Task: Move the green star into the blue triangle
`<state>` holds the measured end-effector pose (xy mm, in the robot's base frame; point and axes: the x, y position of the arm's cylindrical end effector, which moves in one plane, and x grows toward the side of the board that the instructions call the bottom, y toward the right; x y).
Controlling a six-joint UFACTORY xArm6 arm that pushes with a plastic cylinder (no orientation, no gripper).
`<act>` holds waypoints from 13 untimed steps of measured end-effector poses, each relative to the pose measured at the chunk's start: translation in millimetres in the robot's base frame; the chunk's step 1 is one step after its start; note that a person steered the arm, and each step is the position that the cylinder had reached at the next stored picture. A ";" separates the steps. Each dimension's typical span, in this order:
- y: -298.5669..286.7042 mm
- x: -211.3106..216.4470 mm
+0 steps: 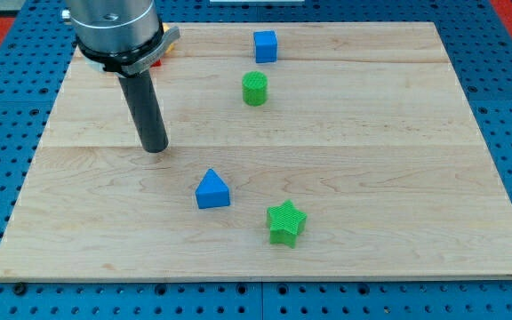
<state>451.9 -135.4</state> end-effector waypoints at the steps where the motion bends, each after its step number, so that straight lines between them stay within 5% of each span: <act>1: -0.1 64.4; 3: 5.9 64.7; 4: 17.7 4.2; 5: 83.3 -9.4; 7: 203.7 107.5; 10: 190.7 134.0; 13: 131.5 50.0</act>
